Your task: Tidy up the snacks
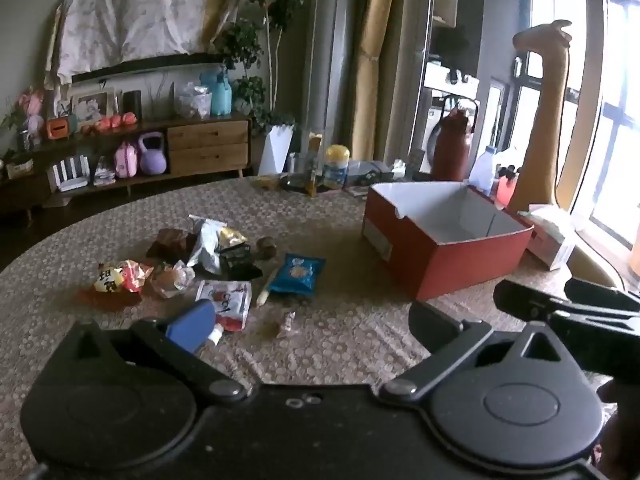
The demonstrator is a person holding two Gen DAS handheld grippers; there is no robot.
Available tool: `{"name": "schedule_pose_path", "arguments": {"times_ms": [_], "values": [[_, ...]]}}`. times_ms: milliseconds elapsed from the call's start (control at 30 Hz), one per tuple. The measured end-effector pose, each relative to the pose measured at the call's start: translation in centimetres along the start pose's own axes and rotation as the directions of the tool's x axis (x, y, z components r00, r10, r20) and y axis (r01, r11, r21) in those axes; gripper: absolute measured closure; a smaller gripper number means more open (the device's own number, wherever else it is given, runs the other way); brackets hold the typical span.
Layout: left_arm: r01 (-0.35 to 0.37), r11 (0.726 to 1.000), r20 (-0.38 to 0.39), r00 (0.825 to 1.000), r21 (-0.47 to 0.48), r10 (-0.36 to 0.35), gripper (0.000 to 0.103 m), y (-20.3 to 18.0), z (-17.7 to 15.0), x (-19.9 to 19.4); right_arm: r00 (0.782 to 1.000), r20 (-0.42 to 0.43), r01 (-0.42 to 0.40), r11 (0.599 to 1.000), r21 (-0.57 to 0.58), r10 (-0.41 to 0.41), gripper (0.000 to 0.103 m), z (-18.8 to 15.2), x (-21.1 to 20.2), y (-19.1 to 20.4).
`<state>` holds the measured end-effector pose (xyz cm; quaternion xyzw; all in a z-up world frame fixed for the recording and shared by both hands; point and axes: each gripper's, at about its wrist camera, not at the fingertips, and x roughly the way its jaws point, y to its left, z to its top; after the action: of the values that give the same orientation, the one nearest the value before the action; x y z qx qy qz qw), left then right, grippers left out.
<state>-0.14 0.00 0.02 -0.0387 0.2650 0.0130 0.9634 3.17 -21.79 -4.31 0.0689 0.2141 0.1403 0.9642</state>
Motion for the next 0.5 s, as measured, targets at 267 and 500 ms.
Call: {"name": "schedule_pose_path", "arguments": {"times_ms": [267, 500], "values": [[-0.006, 1.000, -0.050, 0.999, -0.023, 0.004, 0.000, 1.0, 1.0, -0.2, 1.000, -0.015, -0.010, 1.000, 0.007, 0.010, 0.000, 0.5, 0.1, 0.1], [-0.035, 0.998, -0.083, 0.996, -0.057, 0.031, 0.000, 1.1, 1.8, 0.4, 0.998, -0.056, -0.025, 1.000, 0.006, 0.025, 0.000, 2.0, 0.4, 0.7]]}}
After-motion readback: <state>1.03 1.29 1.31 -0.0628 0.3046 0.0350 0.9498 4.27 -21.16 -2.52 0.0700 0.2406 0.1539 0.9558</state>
